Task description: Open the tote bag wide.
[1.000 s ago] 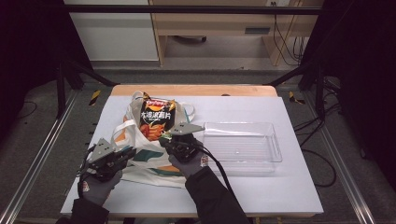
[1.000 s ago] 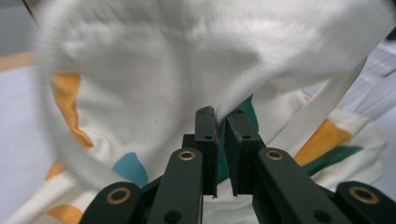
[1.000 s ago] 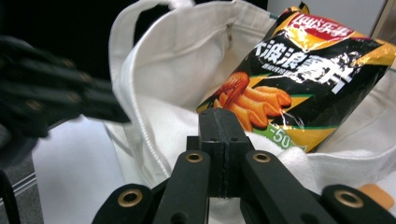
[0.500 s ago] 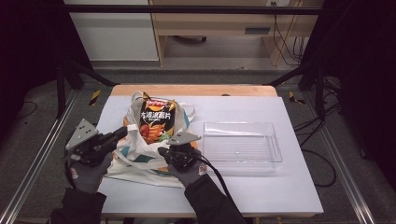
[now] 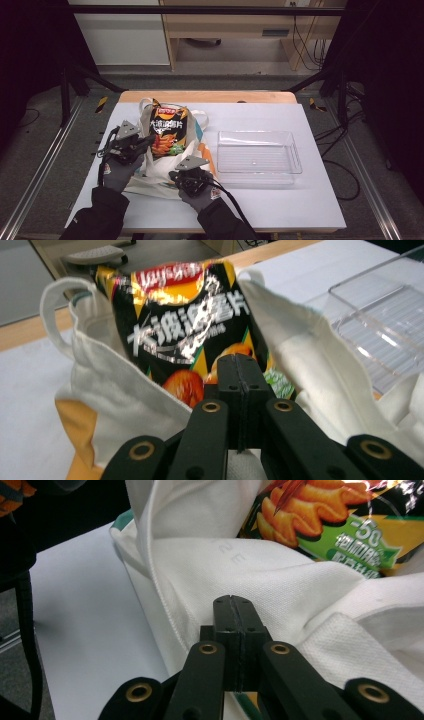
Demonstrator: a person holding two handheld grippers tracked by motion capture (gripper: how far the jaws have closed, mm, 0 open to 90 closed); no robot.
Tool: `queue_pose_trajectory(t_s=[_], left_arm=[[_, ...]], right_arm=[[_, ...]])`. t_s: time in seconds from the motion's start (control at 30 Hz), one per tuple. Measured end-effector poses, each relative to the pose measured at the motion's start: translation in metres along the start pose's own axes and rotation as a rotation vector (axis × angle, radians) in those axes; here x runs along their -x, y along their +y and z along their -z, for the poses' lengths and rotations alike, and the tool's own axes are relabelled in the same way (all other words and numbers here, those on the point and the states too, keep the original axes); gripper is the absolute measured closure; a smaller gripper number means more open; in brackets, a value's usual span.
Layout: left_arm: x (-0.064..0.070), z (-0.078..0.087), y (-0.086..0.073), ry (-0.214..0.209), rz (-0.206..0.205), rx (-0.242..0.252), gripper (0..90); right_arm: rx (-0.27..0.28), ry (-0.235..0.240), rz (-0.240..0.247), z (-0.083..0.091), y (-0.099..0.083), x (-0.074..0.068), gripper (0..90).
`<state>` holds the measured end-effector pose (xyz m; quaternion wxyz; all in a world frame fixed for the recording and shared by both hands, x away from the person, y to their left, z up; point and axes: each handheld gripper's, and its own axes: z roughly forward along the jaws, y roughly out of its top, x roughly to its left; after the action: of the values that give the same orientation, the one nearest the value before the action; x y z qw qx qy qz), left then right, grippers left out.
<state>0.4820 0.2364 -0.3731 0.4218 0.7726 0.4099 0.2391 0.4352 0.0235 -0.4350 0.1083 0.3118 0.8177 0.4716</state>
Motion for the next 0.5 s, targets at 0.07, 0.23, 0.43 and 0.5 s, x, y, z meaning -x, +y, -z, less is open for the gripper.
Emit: queue_pose_trajectory(t_s=[0.07,0.23,0.43,0.5], left_arm=[[-0.002,0.003,-0.009,0.002,0.008,-0.005,89.6],[-0.005,0.007,-0.030,0.008,0.015,-0.046,89.5],[-0.009,0.007,-0.046,0.016,0.023,-0.087,89.5],[-0.011,0.008,-0.053,0.030,0.009,-0.103,89.5]], right_arm=[[-0.007,0.002,0.002,-0.002,-0.002,-0.001,90.0],[-0.002,0.002,0.000,-0.002,-0.002,0.001,89.6],[0.037,-0.012,-0.020,0.005,0.005,0.010,89.8],[0.051,-0.029,-0.023,0.006,0.011,0.013,89.4]])
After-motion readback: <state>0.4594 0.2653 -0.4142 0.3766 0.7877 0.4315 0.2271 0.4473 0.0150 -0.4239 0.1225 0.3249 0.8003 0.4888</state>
